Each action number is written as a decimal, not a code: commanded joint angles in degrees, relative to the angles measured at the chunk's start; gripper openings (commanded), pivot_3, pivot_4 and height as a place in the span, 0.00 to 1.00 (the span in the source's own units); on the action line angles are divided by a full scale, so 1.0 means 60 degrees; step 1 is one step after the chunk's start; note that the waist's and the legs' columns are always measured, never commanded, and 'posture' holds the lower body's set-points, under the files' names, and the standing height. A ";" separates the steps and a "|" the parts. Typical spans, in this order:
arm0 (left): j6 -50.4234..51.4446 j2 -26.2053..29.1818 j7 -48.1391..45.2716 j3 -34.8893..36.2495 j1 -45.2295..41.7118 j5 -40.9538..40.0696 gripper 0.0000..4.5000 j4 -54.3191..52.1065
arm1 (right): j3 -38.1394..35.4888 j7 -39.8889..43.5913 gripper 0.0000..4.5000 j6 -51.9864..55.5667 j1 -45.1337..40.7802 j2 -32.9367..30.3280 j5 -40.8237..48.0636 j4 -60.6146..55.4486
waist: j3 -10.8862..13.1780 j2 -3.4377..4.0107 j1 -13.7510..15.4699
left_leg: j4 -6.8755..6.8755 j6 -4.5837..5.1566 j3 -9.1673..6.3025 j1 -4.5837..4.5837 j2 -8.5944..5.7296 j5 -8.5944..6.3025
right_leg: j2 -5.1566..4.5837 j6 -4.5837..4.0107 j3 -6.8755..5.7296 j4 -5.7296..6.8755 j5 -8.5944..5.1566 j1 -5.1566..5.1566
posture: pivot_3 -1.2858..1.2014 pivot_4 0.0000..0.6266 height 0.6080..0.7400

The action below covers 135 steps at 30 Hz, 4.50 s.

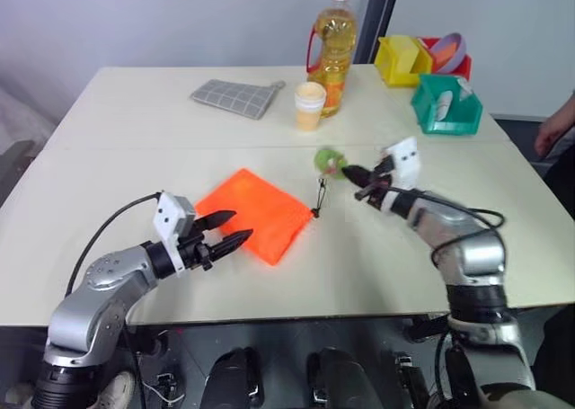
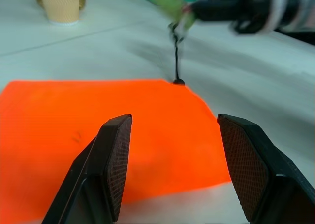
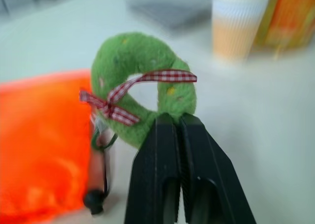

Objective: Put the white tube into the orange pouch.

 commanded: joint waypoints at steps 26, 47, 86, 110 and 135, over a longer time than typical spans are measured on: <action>-0.3016 -0.1909 0.0228 -0.2885 -0.2479 0.2970 0.99 0.2035 | 0.0151 -0.0604 0.00 0.0775 0.0435 -0.0010 0.2785 -0.2910 | 0.0000 0.0000 0.0036 | 0.0011 0.0060 -0.0003 0.0000 -0.0005 -0.0029 | 0.0006 0.0002 -0.0001 -0.0003 0.0001 0.0009 | 0.52 0.24 1.00; -0.4375 -0.2074 -0.4131 -0.2494 -0.5400 0.2388 0.99 0.7622 | 0.0599 -0.1096 0.00 0.0251 0.0748 0.0166 0.2567 -0.2801 | 0.0000 -0.0001 0.0066 | 0.0023 0.0063 -0.0003 -0.0004 -0.0004 -0.0028 | 0.0014 0.0013 -0.0008 -0.0003 0.0003 0.0008 | 0.52 0.24 1.00; -0.5256 -0.2877 -0.3064 -0.2391 -0.5109 0.3217 0.05 0.7904 | 0.0745 -0.1209 0.00 0.0141 0.0808 0.0186 0.2549 -0.2848 | 0.0000 -0.0002 0.0067 | 0.0029 0.0066 -0.0006 -0.0005 -0.0003 -0.0028 | 0.0019 0.0020 -0.0007 0.0000 0.0007 0.0011 | 0.52 0.24 1.00; -0.4139 -0.0543 -0.3445 -0.2640 -0.2491 0.3357 0.05 0.4836 | 0.0009 -0.2398 0.00 -0.0393 0.0203 0.0265 0.1385 -0.1397 | -0.0003 0.0004 0.0022 | 0.0028 0.0063 -0.0006 0.0006 0.0001 -0.0028 | 0.0013 0.0019 -0.0006 0.0012 0.0007 0.0017 | 0.52 0.24 1.00; -0.0802 0.0478 -0.2691 -0.3878 -0.1141 0.3308 0.05 0.1035 | -0.1159 -0.3743 0.00 -0.0984 -0.0434 -0.0165 0.0192 0.0480 | -0.0003 0.0005 0.0004 | 0.0024 0.0029 -0.0004 0.0006 0.0000 -0.0008 | 0.0013 0.0020 -0.0003 0.0012 0.0006 0.0014 | 0.52 0.24 1.00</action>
